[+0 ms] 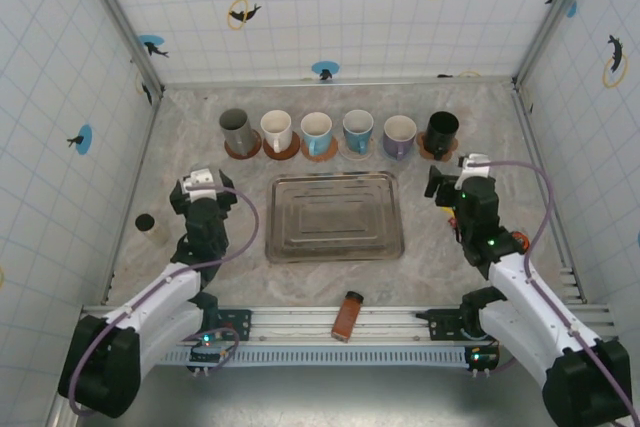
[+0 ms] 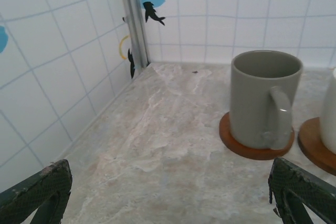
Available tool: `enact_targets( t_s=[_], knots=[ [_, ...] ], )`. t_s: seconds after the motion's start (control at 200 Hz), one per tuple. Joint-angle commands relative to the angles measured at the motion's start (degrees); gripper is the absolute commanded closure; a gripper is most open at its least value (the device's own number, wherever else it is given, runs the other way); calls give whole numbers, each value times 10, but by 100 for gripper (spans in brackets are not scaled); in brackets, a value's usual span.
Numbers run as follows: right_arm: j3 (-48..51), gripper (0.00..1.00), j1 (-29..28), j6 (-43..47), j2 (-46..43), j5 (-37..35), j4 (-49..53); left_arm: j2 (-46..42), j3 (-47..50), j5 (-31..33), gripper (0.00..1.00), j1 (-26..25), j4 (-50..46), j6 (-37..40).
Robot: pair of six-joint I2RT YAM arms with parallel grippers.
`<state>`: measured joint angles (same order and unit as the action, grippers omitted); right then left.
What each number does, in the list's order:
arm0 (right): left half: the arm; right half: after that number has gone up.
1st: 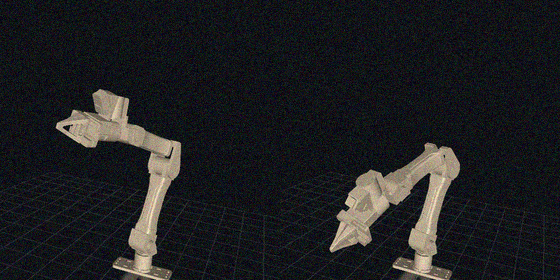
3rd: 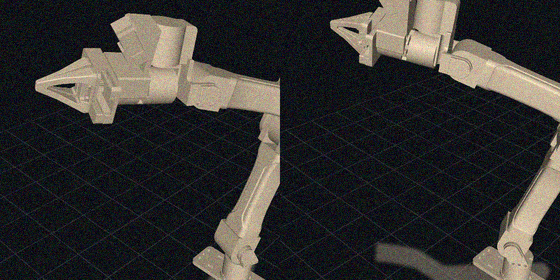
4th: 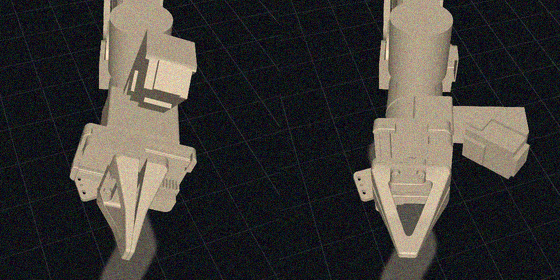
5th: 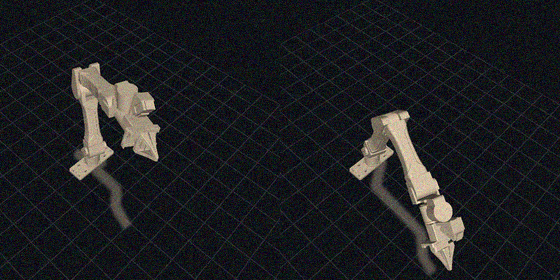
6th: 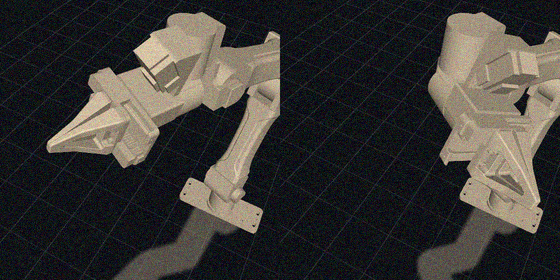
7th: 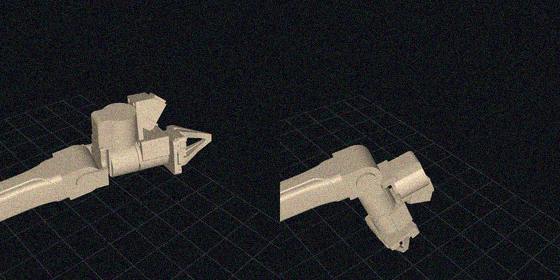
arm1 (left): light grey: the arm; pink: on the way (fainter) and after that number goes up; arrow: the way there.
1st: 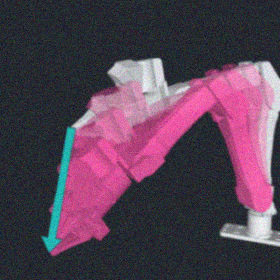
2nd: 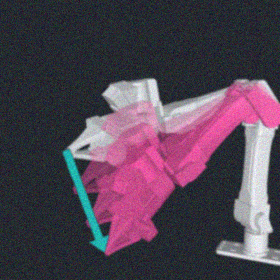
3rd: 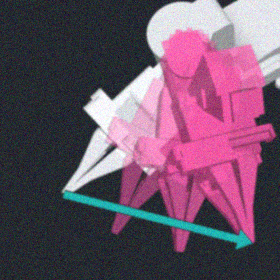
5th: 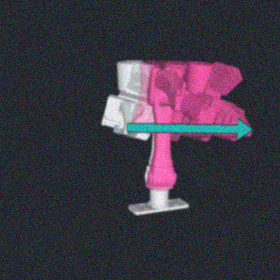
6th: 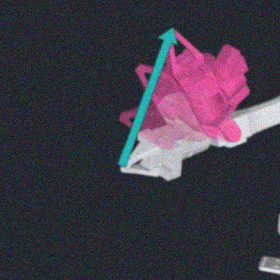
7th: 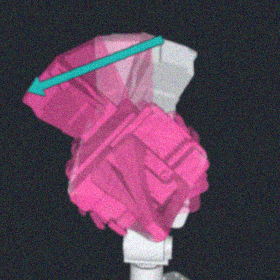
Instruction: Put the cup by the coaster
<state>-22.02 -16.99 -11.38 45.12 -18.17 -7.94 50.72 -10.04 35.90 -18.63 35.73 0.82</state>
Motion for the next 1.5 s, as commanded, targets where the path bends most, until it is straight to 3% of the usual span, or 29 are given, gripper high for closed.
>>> enact_targets(
  t_s=[0.0,0.28,0.426,0.631,0.816,1.131,1.307,1.367,1.492],
  knots=[
    [36,1,44,49,0,-8,-109,17,22,-54,3,34,135,13],
    [70,1,127,91,144,21,-251,157,36,-179,3,95,273,22],
    [88,1,140,91,229,36,-394,204,32,-229,3,98,312,37],
    [55,1,153,110,278,65,-408,225,37,-268,3,125,343,38],
    [35,1,168,107,293,115,-385,309,48,-312,3,162,454,21],
    [50,1,182,100,289,159,-417,365,14,-348,3,173,452,22],
    [92,1,181,87,319,166,-534,359,-19,-343,3,181,374,10],
    [87,1,180,89,336,165,-541,358,-45,-337,3,181,319,10],
    [69,1,176,93,380,158,-545,358,-43,-338,3,181,323,10]
  ],
)
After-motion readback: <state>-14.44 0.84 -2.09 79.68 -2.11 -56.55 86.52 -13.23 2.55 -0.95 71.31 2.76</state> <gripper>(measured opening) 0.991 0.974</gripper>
